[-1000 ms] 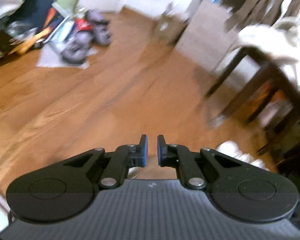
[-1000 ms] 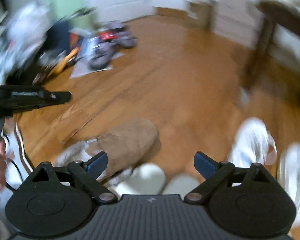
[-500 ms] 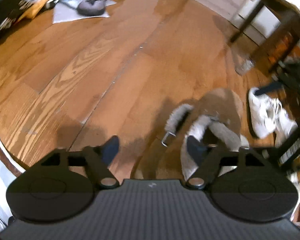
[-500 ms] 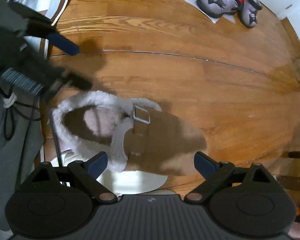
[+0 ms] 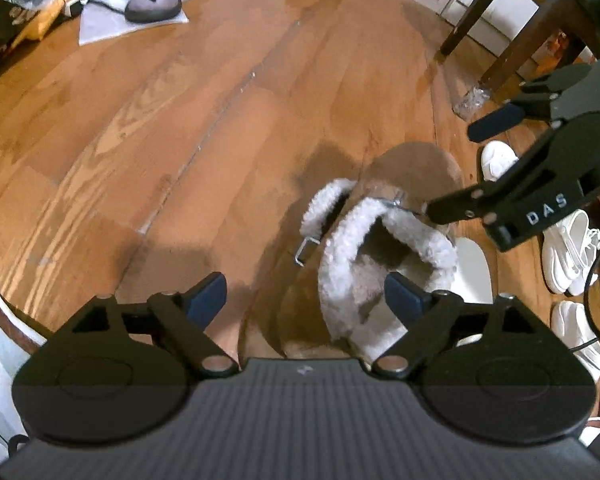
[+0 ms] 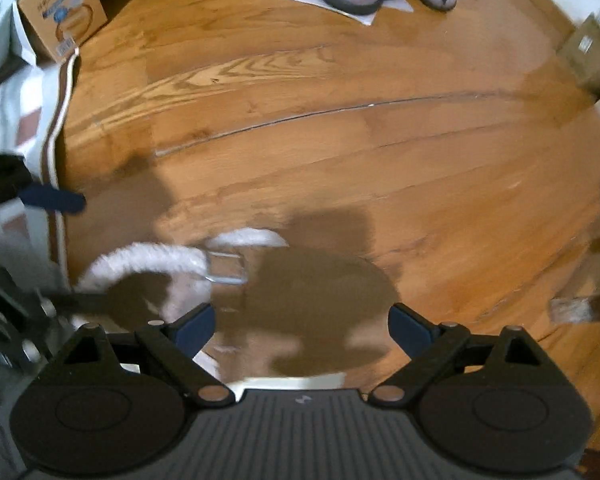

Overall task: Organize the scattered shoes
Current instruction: 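Grasp the fleece collar of a tan slipper with the right gripper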

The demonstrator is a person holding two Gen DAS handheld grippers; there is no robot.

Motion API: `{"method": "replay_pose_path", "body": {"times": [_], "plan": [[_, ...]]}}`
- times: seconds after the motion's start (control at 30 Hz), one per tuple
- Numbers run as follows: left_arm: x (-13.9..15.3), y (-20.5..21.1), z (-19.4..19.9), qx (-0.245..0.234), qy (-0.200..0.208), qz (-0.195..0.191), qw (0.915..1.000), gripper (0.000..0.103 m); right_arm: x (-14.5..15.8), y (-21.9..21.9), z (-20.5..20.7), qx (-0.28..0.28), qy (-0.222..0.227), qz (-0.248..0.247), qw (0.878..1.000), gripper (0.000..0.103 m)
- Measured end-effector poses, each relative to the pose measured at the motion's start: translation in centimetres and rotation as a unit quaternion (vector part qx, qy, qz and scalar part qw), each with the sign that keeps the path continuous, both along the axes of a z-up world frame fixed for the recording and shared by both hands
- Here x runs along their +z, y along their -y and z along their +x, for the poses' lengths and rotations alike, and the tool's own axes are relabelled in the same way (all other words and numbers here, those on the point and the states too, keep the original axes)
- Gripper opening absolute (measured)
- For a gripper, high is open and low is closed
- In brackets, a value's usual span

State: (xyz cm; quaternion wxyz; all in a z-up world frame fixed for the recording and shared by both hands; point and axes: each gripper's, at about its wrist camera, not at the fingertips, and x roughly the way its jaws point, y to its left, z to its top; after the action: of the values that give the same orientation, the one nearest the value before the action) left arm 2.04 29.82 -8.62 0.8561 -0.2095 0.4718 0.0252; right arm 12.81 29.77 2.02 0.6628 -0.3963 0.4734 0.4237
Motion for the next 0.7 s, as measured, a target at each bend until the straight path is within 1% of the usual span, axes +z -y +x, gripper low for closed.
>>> {"method": "replay_pose_path", "body": {"times": [0.1, 0.23, 0.3, 0.33, 0.4, 0.43, 0.47, 0.53, 0.57, 0.67, 0.7], "plan": [[-0.3, -0.3, 0.1, 0.004, -0.009, -0.018, 0.9998, 0.092, -1.1, -1.0, -0.1, 0.012, -0.01, -0.002, 1.0, 0.094], [-1.2, -0.8, 0.1, 0.015, -0.039, -0.03, 0.9987, 0.093, -3.9, -2.5, -0.1, 0.029, 0.02, -0.03, 0.999, 0.094], [-1.6, -1.0, 0.2, 0.019, -0.05, -0.029, 0.9981, 0.093, -5.1, -2.8, 0.0, 0.031, 0.044, -0.049, 0.997, 0.094], [-1.7, -1.0, 0.3, 0.019, -0.053, -0.031, 0.9979, 0.093, -5.5, -3.0, 0.0, 0.031, 0.048, -0.053, 0.997, 0.093], [-1.7, -1.0, 0.3, 0.016, -0.051, -0.037, 0.9979, 0.093, -5.9, -3.3, 0.2, 0.024, 0.05, -0.059, 0.997, 0.08], [-1.8, -1.0, 0.3, 0.014, -0.05, -0.04, 0.9979, 0.094, -6.2, -3.7, 0.6, 0.014, 0.034, -0.07, 0.997, 0.06], [-1.7, -1.1, 0.3, 0.012, -0.046, -0.044, 0.9979, 0.095, -6.2, -3.8, 1.0, 0.002, 0.021, -0.076, 0.997, 0.049], [-1.6, -1.0, 0.3, 0.003, -0.034, -0.054, 0.998, 0.095, -6.3, -4.1, 1.9, -0.022, -0.005, -0.088, 0.996, 0.038], [-1.6, -0.9, 0.3, -0.006, -0.025, -0.063, 0.9977, 0.095, -6.2, -4.1, 2.1, -0.024, -0.007, -0.087, 0.996, 0.033], [-1.4, -1.1, 0.1, 0.0, -0.014, -0.08, 0.9967, 0.095, -5.4, -3.9, 3.1, -0.055, -0.024, -0.074, 0.995, 0.028], [-1.1, -1.1, 0.0, 0.001, -0.01, -0.078, 0.9969, 0.095, -5.1, -3.8, 3.4, -0.064, -0.029, -0.067, 0.995, 0.027]]}}
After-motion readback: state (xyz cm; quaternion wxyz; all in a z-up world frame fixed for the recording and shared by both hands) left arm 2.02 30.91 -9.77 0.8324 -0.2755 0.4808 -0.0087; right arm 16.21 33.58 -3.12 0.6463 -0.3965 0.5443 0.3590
